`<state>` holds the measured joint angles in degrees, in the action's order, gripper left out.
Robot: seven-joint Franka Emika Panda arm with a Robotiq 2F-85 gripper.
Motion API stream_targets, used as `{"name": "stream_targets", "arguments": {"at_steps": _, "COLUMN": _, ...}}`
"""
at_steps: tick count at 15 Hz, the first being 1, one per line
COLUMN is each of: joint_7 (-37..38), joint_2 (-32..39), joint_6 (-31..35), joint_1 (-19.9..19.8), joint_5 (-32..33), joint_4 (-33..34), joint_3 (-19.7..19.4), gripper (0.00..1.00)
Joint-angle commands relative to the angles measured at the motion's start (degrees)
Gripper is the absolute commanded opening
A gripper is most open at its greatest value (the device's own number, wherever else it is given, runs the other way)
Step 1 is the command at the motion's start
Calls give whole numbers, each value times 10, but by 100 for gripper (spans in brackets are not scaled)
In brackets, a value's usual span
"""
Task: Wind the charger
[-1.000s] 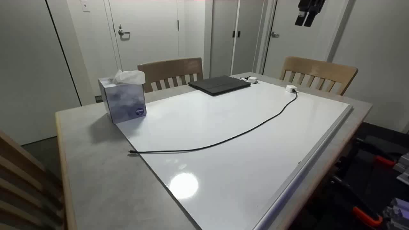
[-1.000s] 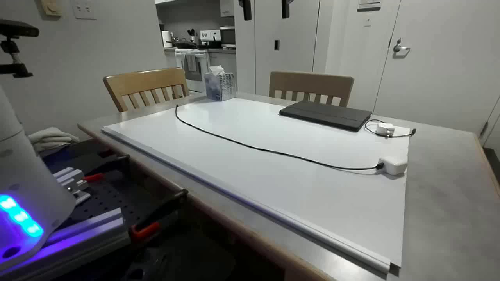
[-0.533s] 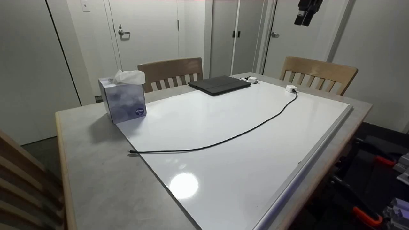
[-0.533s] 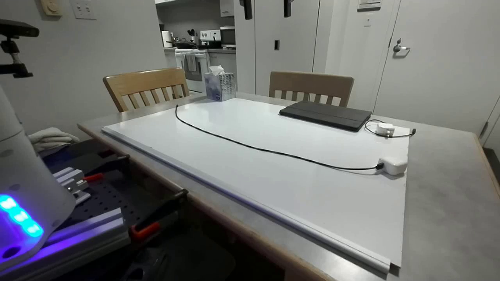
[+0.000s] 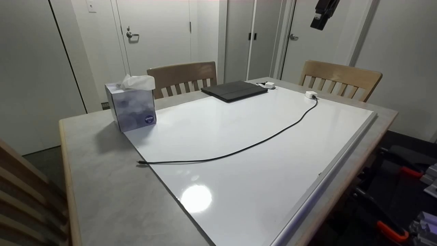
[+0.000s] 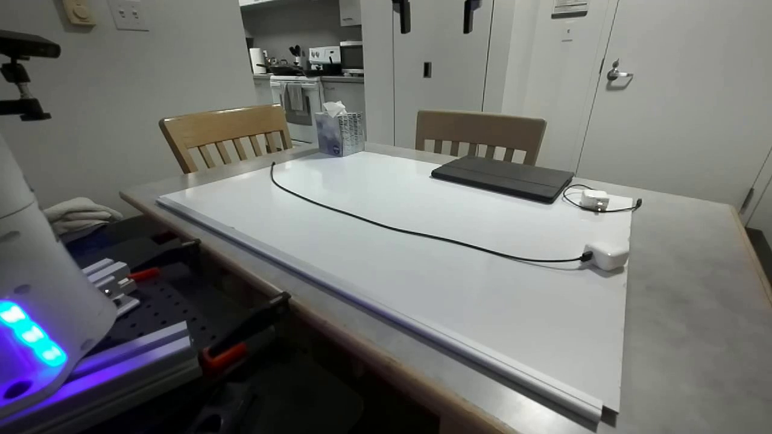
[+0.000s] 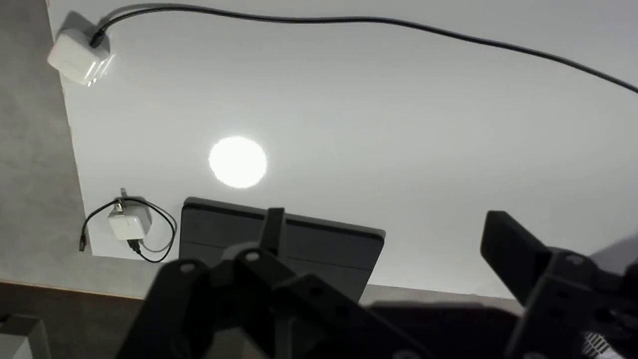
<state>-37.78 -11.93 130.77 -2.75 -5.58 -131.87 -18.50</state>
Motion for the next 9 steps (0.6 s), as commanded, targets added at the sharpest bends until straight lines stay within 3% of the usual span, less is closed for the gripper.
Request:
{"name": "stream_targets", "arguments": {"at_steps": 1, "joint_7": -60, "joint_2": 57, "joint_6": 2, "joint_1": -15, "joint_5": -37, "joint_4": 46, "joint_3": -2, "gripper": 100}}
{"name": "stream_targets", "arguments": {"at_steps": 9, "joint_7": -214, "joint_2": 158, "joint_6": -48, "joint_1": -57, "joint_5": -93, "joint_4": 132, "joint_3": 7, "gripper": 100}}
